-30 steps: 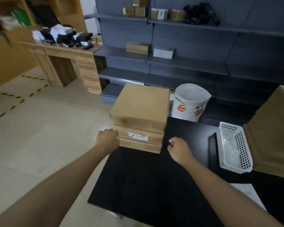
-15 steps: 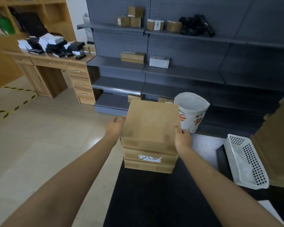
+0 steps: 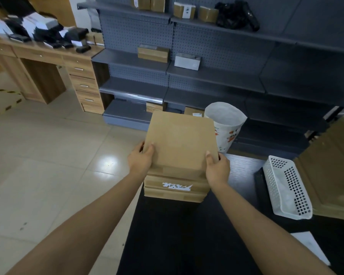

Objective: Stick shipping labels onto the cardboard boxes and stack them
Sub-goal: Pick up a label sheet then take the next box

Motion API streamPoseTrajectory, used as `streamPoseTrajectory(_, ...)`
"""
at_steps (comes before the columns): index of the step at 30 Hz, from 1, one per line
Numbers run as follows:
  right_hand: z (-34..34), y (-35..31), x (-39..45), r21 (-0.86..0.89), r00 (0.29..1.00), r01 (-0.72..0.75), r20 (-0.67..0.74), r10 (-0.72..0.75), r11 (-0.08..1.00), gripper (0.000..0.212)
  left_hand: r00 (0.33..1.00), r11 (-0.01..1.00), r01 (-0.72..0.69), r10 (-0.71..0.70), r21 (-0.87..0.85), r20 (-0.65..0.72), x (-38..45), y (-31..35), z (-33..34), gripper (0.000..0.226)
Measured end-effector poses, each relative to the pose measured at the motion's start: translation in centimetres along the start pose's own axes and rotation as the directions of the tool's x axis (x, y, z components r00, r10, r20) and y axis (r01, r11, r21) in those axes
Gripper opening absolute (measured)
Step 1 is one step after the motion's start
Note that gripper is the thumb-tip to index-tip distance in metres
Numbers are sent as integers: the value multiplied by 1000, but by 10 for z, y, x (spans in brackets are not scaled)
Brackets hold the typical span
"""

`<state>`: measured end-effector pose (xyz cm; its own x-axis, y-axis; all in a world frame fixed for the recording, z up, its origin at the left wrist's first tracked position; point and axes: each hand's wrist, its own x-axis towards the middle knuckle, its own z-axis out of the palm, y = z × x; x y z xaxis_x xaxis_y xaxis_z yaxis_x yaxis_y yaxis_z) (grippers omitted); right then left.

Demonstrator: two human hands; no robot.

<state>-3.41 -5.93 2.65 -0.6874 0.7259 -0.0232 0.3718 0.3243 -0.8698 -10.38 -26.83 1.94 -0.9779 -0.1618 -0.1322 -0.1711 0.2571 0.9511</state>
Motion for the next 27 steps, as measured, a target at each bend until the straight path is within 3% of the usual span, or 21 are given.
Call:
streamPoseTrajectory(8, -50, 26, 3, 105, 998, -46, -29, 50, 993, 32, 999, 999, -39, 39, 15, 24, -44, 17, 32, 43)
streamPoseTrajectory(16, -182, 104, 29, 151, 992, -78, -91, 93, 985, 40, 984, 997, -72, 68, 19, 164, -127, 31, 149, 57)
streamPoseTrajectory(21, -244, 163, 37, 108, 990, -102, -86, 111, 989, 39, 991, 999, -45, 43, 12, 128, -190, 9, 211, 60)
streamPoseTrajectory(27, -258, 226, 12, 40, 986, -167, 23, 166, 985, 46, 994, 996, 64, -68, 58, 80, -250, -42, 215, 61)
